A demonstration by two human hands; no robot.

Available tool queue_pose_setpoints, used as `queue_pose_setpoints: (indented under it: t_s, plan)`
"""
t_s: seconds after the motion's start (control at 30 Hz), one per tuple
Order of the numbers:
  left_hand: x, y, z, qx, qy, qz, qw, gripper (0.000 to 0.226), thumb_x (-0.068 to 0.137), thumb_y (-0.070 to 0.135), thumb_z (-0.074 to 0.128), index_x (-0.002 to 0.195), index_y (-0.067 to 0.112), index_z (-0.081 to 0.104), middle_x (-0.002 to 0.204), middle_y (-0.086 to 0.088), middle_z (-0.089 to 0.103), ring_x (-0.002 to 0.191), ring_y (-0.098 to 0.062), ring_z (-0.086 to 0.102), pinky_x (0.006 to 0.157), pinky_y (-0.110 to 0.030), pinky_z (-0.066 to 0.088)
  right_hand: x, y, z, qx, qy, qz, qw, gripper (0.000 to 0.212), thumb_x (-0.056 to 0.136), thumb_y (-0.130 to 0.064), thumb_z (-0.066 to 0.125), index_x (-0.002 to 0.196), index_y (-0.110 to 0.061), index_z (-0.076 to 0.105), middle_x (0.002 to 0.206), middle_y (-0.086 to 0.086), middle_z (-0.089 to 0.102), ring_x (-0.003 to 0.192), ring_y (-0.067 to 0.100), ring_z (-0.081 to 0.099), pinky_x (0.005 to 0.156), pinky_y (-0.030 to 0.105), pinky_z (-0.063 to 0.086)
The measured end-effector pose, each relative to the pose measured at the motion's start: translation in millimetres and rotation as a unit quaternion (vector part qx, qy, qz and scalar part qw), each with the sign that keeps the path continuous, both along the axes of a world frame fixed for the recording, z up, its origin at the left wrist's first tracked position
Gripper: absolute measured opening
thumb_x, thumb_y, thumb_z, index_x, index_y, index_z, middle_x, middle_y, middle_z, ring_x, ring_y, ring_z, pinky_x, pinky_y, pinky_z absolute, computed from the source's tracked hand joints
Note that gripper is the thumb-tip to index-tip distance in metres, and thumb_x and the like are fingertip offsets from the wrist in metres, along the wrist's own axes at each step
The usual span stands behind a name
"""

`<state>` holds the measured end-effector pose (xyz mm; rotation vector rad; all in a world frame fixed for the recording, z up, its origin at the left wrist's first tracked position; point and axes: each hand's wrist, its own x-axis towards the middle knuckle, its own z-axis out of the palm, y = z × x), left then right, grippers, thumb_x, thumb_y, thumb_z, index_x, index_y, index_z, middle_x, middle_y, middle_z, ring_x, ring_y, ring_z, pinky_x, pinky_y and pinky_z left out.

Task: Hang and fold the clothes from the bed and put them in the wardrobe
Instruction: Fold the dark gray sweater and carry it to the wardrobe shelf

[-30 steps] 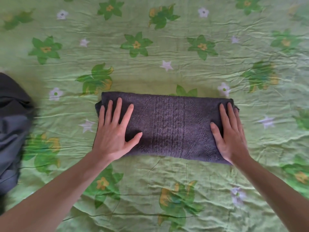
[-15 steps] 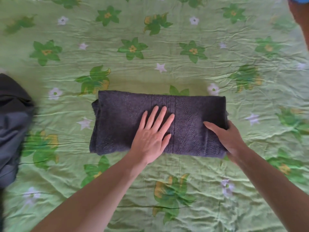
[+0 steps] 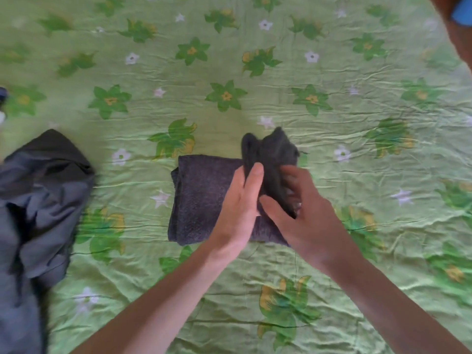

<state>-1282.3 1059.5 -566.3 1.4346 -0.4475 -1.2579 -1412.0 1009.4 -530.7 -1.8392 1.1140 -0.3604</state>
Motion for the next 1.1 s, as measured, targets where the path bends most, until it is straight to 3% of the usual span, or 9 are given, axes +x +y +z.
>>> queue_pose_setpoints:
  t_s: [0.1, 0.2, 0.3, 0.4, 0.5, 0.57, 0.63, 0.83, 1.1]
  plan:
    - [33, 14, -4, 0.015, -0.076, 0.048, 0.996, 0.050, 0.096, 0.049, 0.071, 0.135, 0.020, 0.059, 0.125, 0.005, 0.073, 0.115, -0.007, 0.070, 0.100, -0.031, 0.054, 18, 9, -7, 0.107, -0.057, 0.075, 0.990, 0.038, 0.107, -0.038, 0.050, 0.144, -0.039, 0.040, 0.112, -0.047, 0.059, 0.114, -0.012, 0.059, 0.088, 0.006, 0.045]
    - [67, 27, -24, 0.056, -0.122, 0.107, 0.985, 0.025, 0.096, 0.016, 0.072, 0.120, 0.021, 0.065, 0.111, 0.000, 0.077, 0.100, -0.011, 0.074, 0.083, -0.026, 0.054, 29, 13, -24, 0.161, -0.102, 0.108, 0.976, 0.033, 0.111, -0.030, 0.043, 0.143, -0.036, 0.047, 0.133, -0.014, 0.062, 0.118, 0.013, 0.066, 0.104, 0.033, 0.049]
    - [98, 35, -43, 0.090, -0.094, 0.137, 0.982, 0.020, 0.097, 0.011, 0.069, 0.114, 0.021, 0.068, 0.105, -0.001, 0.077, 0.097, -0.017, 0.074, 0.078, -0.026, 0.054, 31, 8, -50, -0.024, -0.069, 0.062, 0.995, 0.030, 0.111, -0.022, 0.043, 0.137, -0.029, 0.057, 0.135, -0.010, 0.061, 0.123, 0.023, 0.063, 0.105, 0.033, 0.050]
    - [115, 37, -53, 0.159, -0.159, 0.161, 0.961, 0.020, 0.097, 0.020, 0.071, 0.116, 0.017, 0.064, 0.096, 0.004, 0.074, 0.097, -0.020, 0.074, 0.072, -0.022, 0.054, 38, 3, -82, -0.201, 0.109, 0.105, 0.968, 0.047, 0.112, -0.042, 0.037, 0.158, -0.035, 0.038, 0.168, -0.007, 0.028, 0.157, 0.017, 0.021, 0.126, 0.037, 0.024]
    - [111, 41, -55, 0.195, -0.401, 0.152, 0.882, 0.041, 0.100, 0.030, 0.066, 0.136, 0.015, 0.052, 0.116, -0.001, 0.067, 0.113, -0.025, 0.064, 0.094, -0.038, 0.053, 60, 9, -114, -0.217, 0.190, 0.116, 0.950, 0.063, 0.109, -0.059, 0.028, 0.166, -0.038, 0.009, 0.175, -0.006, -0.002, 0.161, 0.020, -0.009, 0.129, 0.045, 0.010]
    - [101, 43, -58, 0.108, -0.592, 0.073, 0.795, 0.045, 0.104, 0.026, 0.058, 0.146, 0.008, 0.050, 0.140, -0.009, 0.057, 0.133, -0.026, 0.052, 0.113, -0.040, 0.043, 75, 15, -130, -0.243, 0.193, 0.113, 0.944, 0.069, 0.107, -0.062, 0.030, 0.166, -0.032, 0.012, 0.175, 0.000, 0.001, 0.161, 0.027, -0.008, 0.129, 0.050, 0.012]
    - [93, 40, -68, 0.036, -0.679, -0.049, 0.732, 0.048, 0.110, 0.026, 0.046, 0.155, 0.007, 0.045, 0.159, -0.011, 0.046, 0.151, -0.026, 0.038, 0.125, -0.045, 0.031, 86, 15, -141, -0.265, 0.205, 0.108, 0.936, 0.070, 0.107, -0.061, 0.028, 0.166, -0.027, 0.017, 0.175, 0.004, 0.007, 0.161, 0.031, -0.004, 0.128, 0.054, 0.015]
    - [115, 47, -118, 0.046, -0.707, -0.206, 0.675, 0.064, 0.111, 0.049, 0.032, 0.168, 0.022, 0.020, 0.176, -0.009, 0.005, 0.163, -0.031, 0.006, 0.131, -0.049, 0.016, 78, 7, -156, -0.277, 0.200, 0.102, 0.934, 0.078, 0.104, -0.063, 0.038, 0.167, -0.021, 0.016, 0.175, 0.004, 0.006, 0.161, 0.026, -0.004, 0.129, 0.050, 0.016]
    - [120, 36, -118, 0.087, -0.701, -0.191, 0.682, 0.071, 0.105, 0.052, 0.039, 0.167, 0.019, 0.024, 0.173, -0.014, 0.019, 0.159, -0.035, 0.020, 0.127, -0.051, 0.024, 82, -6, -154, -0.235, 0.163, 0.094, 0.954, 0.077, 0.103, -0.064, 0.038, 0.164, -0.019, 0.026, 0.172, 0.003, 0.019, 0.161, 0.024, 0.008, 0.128, 0.049, 0.020]
